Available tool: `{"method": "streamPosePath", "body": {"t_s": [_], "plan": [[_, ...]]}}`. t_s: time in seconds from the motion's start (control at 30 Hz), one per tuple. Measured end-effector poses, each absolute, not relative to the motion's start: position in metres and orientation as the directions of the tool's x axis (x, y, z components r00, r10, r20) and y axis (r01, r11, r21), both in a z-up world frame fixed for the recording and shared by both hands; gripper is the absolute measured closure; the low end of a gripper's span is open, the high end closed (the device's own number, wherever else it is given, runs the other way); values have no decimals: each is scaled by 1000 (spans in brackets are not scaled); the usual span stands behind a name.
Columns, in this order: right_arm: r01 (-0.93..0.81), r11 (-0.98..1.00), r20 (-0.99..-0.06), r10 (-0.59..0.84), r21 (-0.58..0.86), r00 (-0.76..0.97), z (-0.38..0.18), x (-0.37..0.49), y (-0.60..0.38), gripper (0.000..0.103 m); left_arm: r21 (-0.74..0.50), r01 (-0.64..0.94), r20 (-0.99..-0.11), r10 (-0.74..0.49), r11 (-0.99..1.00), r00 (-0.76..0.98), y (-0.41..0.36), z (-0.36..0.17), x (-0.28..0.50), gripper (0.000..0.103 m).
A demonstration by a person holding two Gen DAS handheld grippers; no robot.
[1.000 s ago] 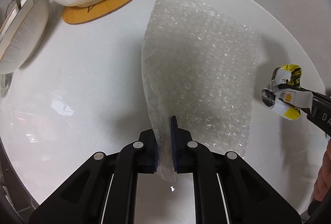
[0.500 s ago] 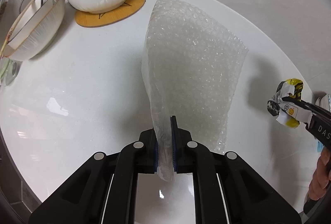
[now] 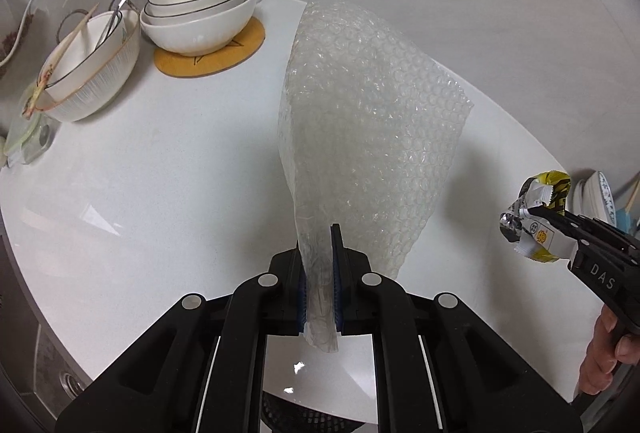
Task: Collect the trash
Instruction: 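Carry the bubble wrap and snack bag down over the wastebasket with both tools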
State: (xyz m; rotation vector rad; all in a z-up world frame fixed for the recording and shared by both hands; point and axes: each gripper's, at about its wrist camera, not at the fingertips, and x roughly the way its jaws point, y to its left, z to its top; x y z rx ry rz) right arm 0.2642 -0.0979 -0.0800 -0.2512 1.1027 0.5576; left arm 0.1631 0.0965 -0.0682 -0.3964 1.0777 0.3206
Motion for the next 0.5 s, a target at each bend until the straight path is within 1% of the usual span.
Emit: {"method": "streamPosePath", "body": {"t_s": [0.23, 0.5], "plan": [[-518, 853, -883, 291, 64, 369, -66, 238, -120, 87, -161, -394, -882, 46, 905, 468, 79, -52, 145, 95], [-480, 875, -872, 281, 61, 401, -57, 202, -141, 87, -144, -358, -863, 60, 922, 502, 63, -35, 119, 95]]}}
